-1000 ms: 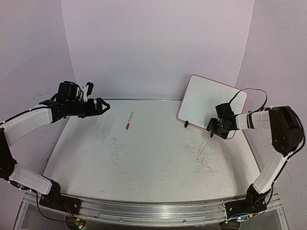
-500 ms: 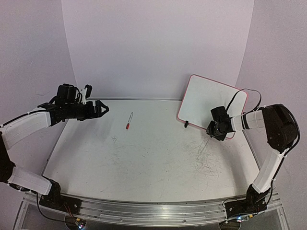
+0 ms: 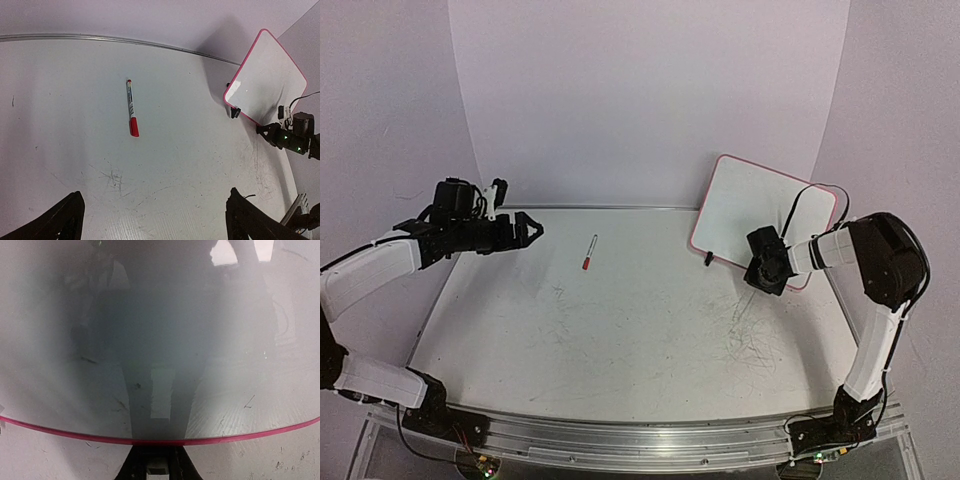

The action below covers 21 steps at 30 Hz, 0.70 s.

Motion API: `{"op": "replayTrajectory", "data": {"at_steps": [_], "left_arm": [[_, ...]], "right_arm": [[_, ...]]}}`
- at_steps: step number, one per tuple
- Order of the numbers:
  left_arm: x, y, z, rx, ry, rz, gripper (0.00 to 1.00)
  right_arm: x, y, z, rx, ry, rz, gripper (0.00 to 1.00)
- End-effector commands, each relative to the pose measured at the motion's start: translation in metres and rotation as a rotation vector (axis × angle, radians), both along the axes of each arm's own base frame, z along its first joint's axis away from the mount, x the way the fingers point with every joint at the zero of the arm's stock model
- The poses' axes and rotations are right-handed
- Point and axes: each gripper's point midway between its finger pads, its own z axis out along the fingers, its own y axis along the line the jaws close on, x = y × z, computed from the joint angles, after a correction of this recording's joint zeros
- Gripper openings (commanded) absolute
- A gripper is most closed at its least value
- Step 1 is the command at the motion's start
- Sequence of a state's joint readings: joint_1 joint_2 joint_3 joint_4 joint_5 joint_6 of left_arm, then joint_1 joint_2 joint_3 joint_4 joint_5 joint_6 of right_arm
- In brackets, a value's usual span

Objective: Write a sentence on the whiteboard
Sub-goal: Move the whiteboard stand to the center of the board.

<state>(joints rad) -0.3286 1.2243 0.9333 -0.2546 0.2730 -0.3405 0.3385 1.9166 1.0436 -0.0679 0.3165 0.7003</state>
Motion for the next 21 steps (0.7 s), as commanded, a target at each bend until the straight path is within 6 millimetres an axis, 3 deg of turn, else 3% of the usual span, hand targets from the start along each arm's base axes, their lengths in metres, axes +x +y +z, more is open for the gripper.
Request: {"op": "replayTrajectory", "data": {"at_steps": [1, 10, 21], "left_arm": [[-0.004, 0.002, 0.013, -0.008, -0.046, 0.011, 0.99], [-0.004, 0.005, 0.013, -0.004, -0.049, 0.021, 0.99], [-0.002, 0.007, 0.013, -0.014, -0.049, 0.049, 0.99]], "right_arm": [[0.018, 0.002, 0.013, -0.008, -0.062, -0.015, 0.03], [0.010, 0.015, 0.013, -0.027, -0.047, 0.064, 0.00], [-0.030, 0.048, 0.018, -0.030, -0.078, 0.271, 0.00]]}}
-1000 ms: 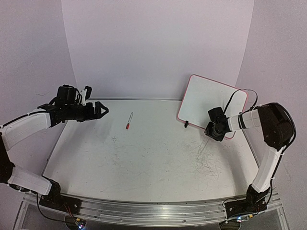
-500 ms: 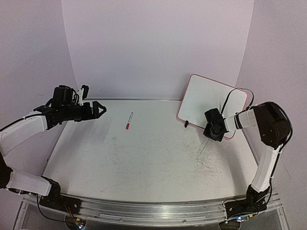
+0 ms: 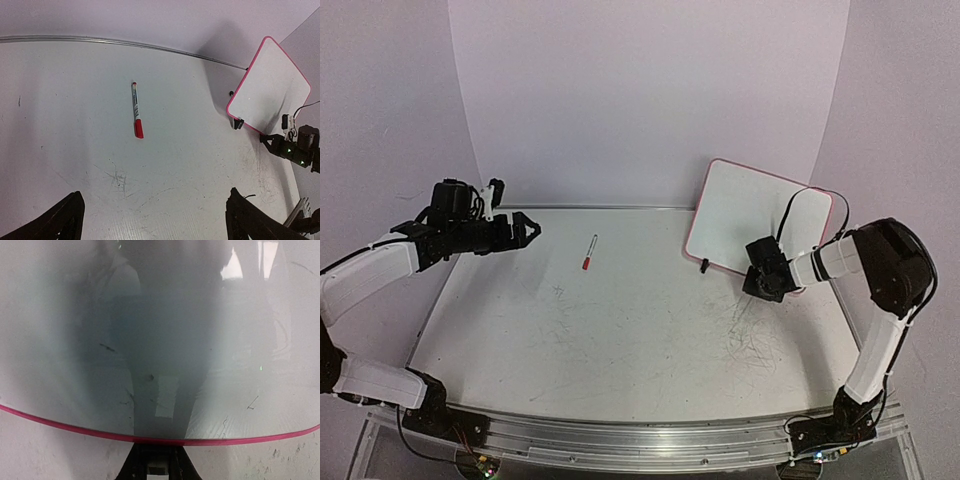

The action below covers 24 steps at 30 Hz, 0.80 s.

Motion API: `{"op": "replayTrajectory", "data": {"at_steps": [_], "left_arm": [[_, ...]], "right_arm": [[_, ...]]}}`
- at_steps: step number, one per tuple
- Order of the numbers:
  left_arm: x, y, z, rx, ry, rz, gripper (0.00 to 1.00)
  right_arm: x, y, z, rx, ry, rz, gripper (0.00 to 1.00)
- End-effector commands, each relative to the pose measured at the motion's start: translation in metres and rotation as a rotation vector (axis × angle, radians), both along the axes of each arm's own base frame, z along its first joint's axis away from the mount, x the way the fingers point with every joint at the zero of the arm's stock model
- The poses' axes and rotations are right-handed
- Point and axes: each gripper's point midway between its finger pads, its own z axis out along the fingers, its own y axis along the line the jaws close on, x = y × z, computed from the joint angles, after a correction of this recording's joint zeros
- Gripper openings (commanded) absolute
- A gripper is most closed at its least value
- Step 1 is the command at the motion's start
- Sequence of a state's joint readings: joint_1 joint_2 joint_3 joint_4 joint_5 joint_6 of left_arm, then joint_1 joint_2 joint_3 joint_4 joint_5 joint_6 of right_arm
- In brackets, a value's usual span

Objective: Write a sentence on the whiteboard
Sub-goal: Move the whiteboard stand to the center of the board.

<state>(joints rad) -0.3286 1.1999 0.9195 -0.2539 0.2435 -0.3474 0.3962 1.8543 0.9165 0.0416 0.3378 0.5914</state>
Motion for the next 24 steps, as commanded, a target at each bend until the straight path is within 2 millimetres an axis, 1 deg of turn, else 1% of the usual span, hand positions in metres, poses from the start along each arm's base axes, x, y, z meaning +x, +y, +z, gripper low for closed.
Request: {"op": "replayTrajectory", "data": {"at_steps": [1, 6, 9, 13, 15, 19, 24], "left_arm": [[-0.001, 0.001, 0.010, -0.022, -0.035, 0.022, 0.99], [-0.006, 0.000, 0.011, -0.039, -0.036, 0.023, 0.99], [-0.010, 0.000, 0.008, -0.048, -0.027, 0.022, 0.99], [-0.017, 0.000, 0.004, -0.066, -0.015, 0.021, 0.99], [-0.022, 0.000, 0.001, -0.074, -0.008, 0.020, 0.99], [-0.029, 0.001, -0.002, -0.089, -0.005, 0.026, 0.99], [-0.034, 0.003, -0.010, -0.098, 0.010, 0.038, 0.99]], "right_arm": [[-0.013, 0.036, 0.020, 0.043, -0.047, 0.162, 0.00], [-0.033, 0.058, 0.028, 0.055, -0.059, 0.267, 0.00], [-0.046, 0.065, 0.029, 0.073, -0.056, 0.310, 0.00], [-0.064, 0.085, 0.035, 0.116, -0.075, 0.390, 0.00], [-0.072, 0.093, 0.034, 0.122, -0.073, 0.410, 0.00], [-0.087, 0.109, 0.024, 0.114, -0.070, 0.455, 0.00], [-0.105, 0.144, 0.021, 0.081, -0.093, 0.563, 0.00]]}}
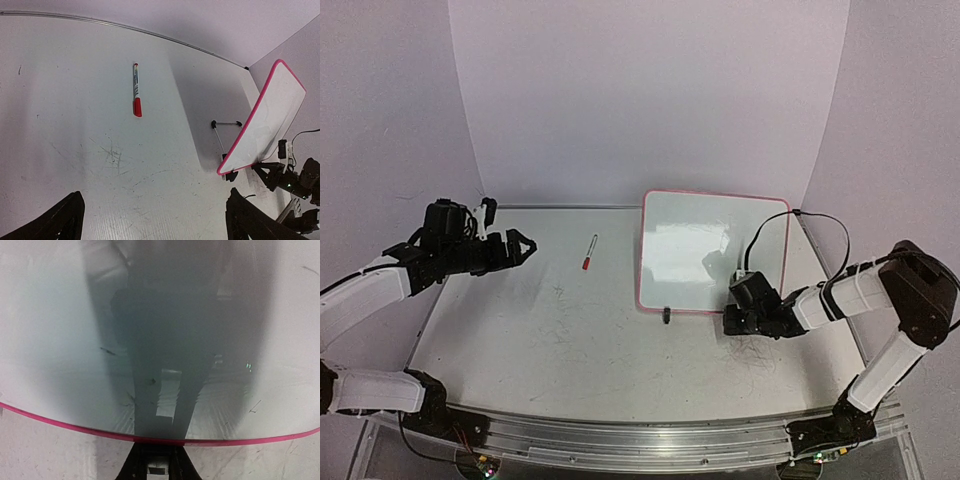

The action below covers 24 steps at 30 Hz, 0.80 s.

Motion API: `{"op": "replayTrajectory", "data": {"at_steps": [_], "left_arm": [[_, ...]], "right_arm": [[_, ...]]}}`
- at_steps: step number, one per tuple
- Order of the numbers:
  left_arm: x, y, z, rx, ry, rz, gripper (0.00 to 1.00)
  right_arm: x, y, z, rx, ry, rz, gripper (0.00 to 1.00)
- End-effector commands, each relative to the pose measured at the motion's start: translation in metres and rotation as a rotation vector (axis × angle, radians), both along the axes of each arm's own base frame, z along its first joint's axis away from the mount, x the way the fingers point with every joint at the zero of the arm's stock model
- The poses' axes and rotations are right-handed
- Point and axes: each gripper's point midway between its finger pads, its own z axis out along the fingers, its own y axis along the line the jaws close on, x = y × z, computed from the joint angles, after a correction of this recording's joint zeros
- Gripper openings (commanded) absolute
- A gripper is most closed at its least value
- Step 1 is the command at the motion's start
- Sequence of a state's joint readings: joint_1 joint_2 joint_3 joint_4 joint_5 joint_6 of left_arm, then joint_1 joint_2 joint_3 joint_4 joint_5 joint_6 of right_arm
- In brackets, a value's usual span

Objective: Write a sentence on the whiteboard
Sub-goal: Move the whiteboard stand to the center of the board.

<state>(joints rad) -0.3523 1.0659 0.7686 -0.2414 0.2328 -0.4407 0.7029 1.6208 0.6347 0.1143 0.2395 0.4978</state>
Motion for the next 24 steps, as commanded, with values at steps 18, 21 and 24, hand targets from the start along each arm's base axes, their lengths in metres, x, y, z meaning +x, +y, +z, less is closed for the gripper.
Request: {"op": "replayTrajectory", "data": {"at_steps": [18, 21, 24], "left_arm": [[0.012, -0.023, -0.029, -0.039, 0.081, 0.026, 0.99], [0.020, -0.034, -0.037, -0.010, 0.099, -0.001, 0.98], [0.035, -0.040, -0.044, 0.027, 0.108, -0.013, 0.96]], "right_arm": [[-0.048, 0.050, 0.010, 0.110, -0.118, 0.052, 0.00], [-0.058, 0.052, 0.013, 0.104, -0.147, 0.061, 0.00], [-0.064, 0.051, 0.018, 0.089, -0.170, 0.059, 0.00]]}}
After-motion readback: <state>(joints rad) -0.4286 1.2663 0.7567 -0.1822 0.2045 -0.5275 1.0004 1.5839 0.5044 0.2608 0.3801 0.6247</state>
